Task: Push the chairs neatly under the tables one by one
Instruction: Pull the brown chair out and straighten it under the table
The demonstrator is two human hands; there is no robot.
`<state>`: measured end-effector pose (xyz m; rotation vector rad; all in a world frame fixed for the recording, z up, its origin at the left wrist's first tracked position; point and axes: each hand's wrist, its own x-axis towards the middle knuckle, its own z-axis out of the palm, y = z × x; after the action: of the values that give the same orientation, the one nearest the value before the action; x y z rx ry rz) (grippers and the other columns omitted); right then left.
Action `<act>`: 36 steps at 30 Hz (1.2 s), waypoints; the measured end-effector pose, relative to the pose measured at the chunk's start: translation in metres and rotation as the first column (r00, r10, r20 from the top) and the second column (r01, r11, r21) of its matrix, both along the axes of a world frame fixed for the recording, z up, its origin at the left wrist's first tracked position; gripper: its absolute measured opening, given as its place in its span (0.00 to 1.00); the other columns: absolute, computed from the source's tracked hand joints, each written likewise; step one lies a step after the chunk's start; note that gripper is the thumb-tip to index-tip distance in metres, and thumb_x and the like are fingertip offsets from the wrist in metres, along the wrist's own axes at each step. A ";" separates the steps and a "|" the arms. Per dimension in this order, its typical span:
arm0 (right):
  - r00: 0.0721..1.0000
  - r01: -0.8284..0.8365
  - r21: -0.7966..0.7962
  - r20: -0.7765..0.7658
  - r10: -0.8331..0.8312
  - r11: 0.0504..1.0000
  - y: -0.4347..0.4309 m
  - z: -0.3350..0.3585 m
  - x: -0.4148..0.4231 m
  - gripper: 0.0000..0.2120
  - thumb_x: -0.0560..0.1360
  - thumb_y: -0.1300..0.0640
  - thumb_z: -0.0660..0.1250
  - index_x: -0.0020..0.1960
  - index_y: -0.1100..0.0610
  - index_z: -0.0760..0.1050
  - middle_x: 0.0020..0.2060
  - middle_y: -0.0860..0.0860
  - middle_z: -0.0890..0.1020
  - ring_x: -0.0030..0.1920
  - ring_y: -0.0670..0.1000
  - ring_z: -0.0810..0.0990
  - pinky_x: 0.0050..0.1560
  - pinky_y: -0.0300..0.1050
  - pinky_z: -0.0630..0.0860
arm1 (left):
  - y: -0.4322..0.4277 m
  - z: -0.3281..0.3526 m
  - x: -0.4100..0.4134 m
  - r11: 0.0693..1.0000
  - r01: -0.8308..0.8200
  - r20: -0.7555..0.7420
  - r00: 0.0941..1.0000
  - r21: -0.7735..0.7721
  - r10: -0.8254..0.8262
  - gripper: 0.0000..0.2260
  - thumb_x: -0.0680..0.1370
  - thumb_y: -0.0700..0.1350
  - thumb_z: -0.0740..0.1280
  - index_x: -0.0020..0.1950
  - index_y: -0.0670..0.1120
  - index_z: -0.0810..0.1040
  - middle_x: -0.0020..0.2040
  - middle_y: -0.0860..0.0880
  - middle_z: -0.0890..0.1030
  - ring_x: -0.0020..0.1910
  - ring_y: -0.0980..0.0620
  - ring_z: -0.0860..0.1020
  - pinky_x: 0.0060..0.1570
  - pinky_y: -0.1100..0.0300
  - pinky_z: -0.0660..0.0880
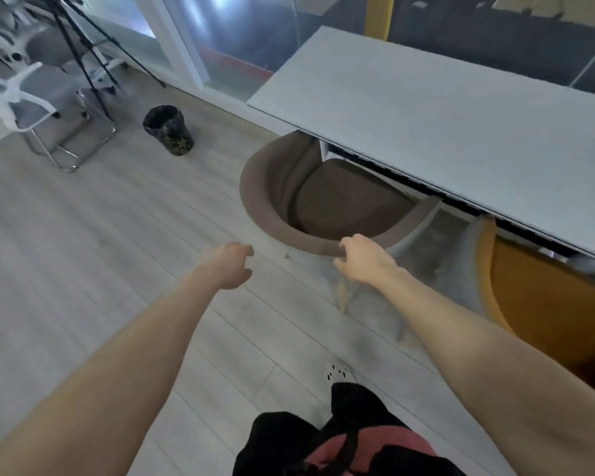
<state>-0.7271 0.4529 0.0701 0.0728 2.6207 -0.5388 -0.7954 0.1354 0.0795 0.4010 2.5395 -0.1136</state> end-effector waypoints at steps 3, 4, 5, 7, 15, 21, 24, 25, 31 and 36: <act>0.999 0.039 -0.040 0.021 -0.038 0.998 -0.020 -0.010 -0.039 0.29 0.82 0.40 0.68 0.76 0.57 0.74 0.69 0.56 0.76 0.68 0.61 0.78 0.67 0.60 0.78 | -0.004 -0.004 -0.052 0.996 0.092 -0.012 0.996 -0.023 -0.092 0.31 0.79 0.51 0.73 0.81 0.51 0.69 0.74 0.43 0.74 0.74 0.40 0.73 0.69 0.41 0.75; 0.998 0.046 -0.050 0.040 -0.044 0.998 -0.027 -0.015 -0.052 0.34 0.80 0.35 0.68 0.77 0.56 0.73 0.69 0.56 0.75 0.69 0.60 0.78 0.68 0.61 0.77 | -0.005 -0.004 -0.072 0.991 0.128 -0.019 0.991 -0.035 -0.129 0.33 0.78 0.50 0.74 0.82 0.52 0.68 0.74 0.44 0.73 0.75 0.40 0.72 0.69 0.41 0.74; 0.997 0.045 -0.051 0.060 -0.042 0.998 -0.034 -0.021 -0.064 0.39 0.78 0.30 0.69 0.79 0.55 0.71 0.70 0.55 0.75 0.70 0.60 0.77 0.69 0.62 0.77 | -0.006 -0.008 -0.093 0.984 0.175 -0.031 0.984 -0.040 -0.176 0.35 0.76 0.49 0.74 0.82 0.52 0.66 0.75 0.44 0.73 0.75 0.41 0.71 0.70 0.42 0.73; 0.992 0.050 -0.049 0.117 -0.044 0.998 -0.050 -0.039 -0.081 0.48 0.71 0.24 0.71 0.81 0.54 0.69 0.72 0.54 0.74 0.71 0.59 0.75 0.71 0.62 0.75 | -0.007 -0.015 -0.131 0.956 0.286 -0.036 0.957 -0.058 -0.288 0.38 0.74 0.47 0.75 0.83 0.52 0.65 0.78 0.46 0.71 0.76 0.42 0.70 0.72 0.45 0.72; 0.953 0.232 0.147 0.165 -0.255 0.961 -0.125 -0.099 -0.109 0.42 0.68 0.27 0.72 0.74 0.51 0.71 0.65 0.51 0.79 0.67 0.57 0.78 0.69 0.61 0.72 | -0.006 -0.072 -0.257 0.701 0.712 0.066 0.702 -0.047 -0.709 0.45 0.73 0.49 0.78 0.86 0.52 0.60 0.85 0.46 0.61 0.86 0.43 0.57 0.85 0.48 0.52; 0.878 0.359 0.265 0.230 -0.420 0.895 -0.146 -0.100 -0.120 0.31 0.69 0.46 0.70 0.72 0.47 0.74 0.60 0.50 0.80 0.63 0.57 0.79 0.71 0.64 0.66 | 0.001 -0.114 -0.295 0.489 0.872 0.040 0.489 -0.002 -0.872 0.46 0.70 0.59 0.79 0.84 0.54 0.64 0.81 0.48 0.70 0.84 0.43 0.61 0.85 0.42 0.46; 0.846 0.405 0.327 0.220 -0.486 0.854 -0.156 -0.098 -0.120 0.31 0.71 0.47 0.69 0.75 0.45 0.73 0.62 0.51 0.80 0.66 0.59 0.77 0.78 0.70 0.59 | 0.009 -0.127 -0.300 0.453 0.891 0.045 0.451 0.033 -0.891 0.42 0.67 0.63 0.80 0.79 0.58 0.70 0.74 0.53 0.77 0.77 0.44 0.70 0.82 0.38 0.51; 0.842 0.415 0.336 0.211 -0.497 0.846 -0.158 -0.099 -0.119 0.31 0.71 0.47 0.69 0.75 0.45 0.73 0.62 0.51 0.80 0.67 0.59 0.77 0.78 0.70 0.59 | 0.008 -0.131 -0.301 0.440 0.897 0.024 0.439 0.044 -0.898 0.41 0.67 0.64 0.79 0.78 0.59 0.71 0.73 0.54 0.78 0.75 0.45 0.71 0.81 0.38 0.52; 0.844 0.428 0.323 0.190 -0.501 0.844 -0.152 -0.106 -0.118 0.32 0.70 0.47 0.70 0.74 0.43 0.74 0.61 0.49 0.81 0.65 0.57 0.77 0.77 0.67 0.62 | 0.004 -0.145 -0.303 0.426 0.898 -0.098 0.436 0.111 -0.895 0.31 0.66 0.64 0.72 0.70 0.60 0.78 0.64 0.56 0.83 0.67 0.46 0.77 0.78 0.40 0.58; 0.856 0.441 0.297 0.144 -0.497 0.847 -0.149 -0.109 -0.116 0.27 0.69 0.46 0.70 0.69 0.41 0.78 0.54 0.46 0.82 0.59 0.55 0.79 0.73 0.65 0.66 | 0.006 -0.146 -0.303 0.424 0.902 -0.129 0.431 0.079 -0.893 0.28 0.67 0.58 0.72 0.68 0.61 0.79 0.59 0.57 0.84 0.64 0.48 0.78 0.76 0.43 0.60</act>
<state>-0.8435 0.3039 -0.0385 0.8343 2.4318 -0.3206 -1.0980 0.1416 -0.0663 1.8400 2.0756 -0.3558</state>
